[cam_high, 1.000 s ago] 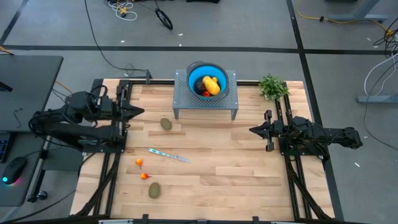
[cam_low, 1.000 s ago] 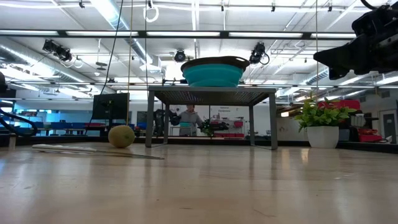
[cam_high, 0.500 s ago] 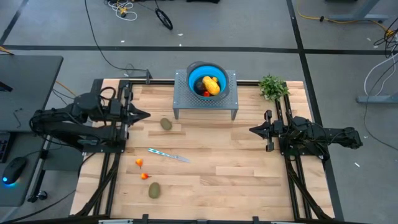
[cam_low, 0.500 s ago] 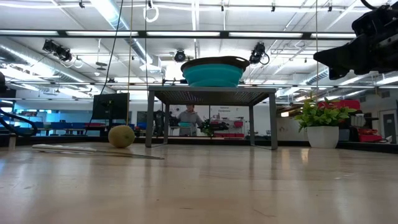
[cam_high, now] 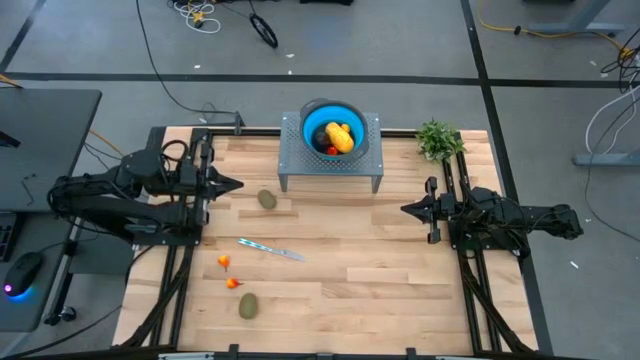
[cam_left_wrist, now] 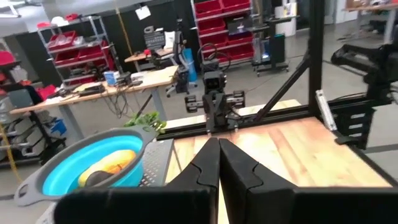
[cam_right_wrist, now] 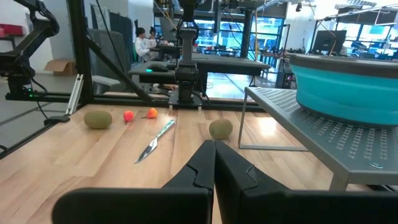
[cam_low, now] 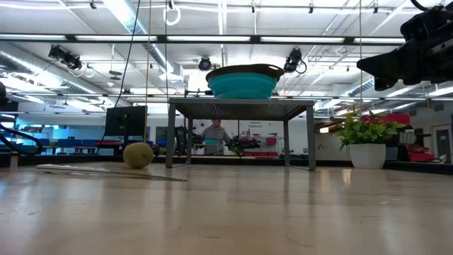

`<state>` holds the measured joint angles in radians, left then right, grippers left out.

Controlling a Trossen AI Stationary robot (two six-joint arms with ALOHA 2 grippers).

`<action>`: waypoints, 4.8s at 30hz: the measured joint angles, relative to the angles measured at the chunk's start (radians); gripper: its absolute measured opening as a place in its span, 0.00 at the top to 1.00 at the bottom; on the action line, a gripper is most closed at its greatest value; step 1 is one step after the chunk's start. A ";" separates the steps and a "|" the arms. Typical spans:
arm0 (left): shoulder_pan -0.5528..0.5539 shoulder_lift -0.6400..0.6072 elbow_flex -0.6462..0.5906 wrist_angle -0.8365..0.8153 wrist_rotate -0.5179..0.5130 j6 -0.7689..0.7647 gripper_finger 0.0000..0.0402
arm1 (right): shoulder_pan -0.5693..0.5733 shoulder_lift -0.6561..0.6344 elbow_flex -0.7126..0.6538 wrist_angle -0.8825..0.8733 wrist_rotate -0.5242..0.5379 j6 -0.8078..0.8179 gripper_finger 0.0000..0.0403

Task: Pick & Place Fruit
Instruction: Put the top kiwi into the blue bin

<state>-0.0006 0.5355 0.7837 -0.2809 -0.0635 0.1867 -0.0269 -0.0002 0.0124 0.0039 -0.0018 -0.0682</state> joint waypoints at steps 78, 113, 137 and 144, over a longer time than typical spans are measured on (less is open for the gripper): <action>0.057 0.272 0.050 -0.154 0.029 0.091 1.00 | 0.000 0.000 0.000 0.000 0.000 0.000 0.98; 0.057 0.382 0.009 -0.224 0.061 0.104 1.00 | 0.000 0.000 0.000 0.000 0.000 0.000 0.98; 0.097 0.383 -0.124 -0.234 0.066 0.115 0.97 | 0.000 0.000 0.000 0.000 0.000 0.000 0.98; 0.159 0.383 -0.171 -0.240 0.053 0.164 0.92 | 0.000 0.000 0.000 0.000 0.000 0.000 0.98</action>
<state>0.1580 0.9184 0.6128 -0.5205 -0.0105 0.3505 -0.0269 -0.0002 0.0128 0.0040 -0.0019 -0.0681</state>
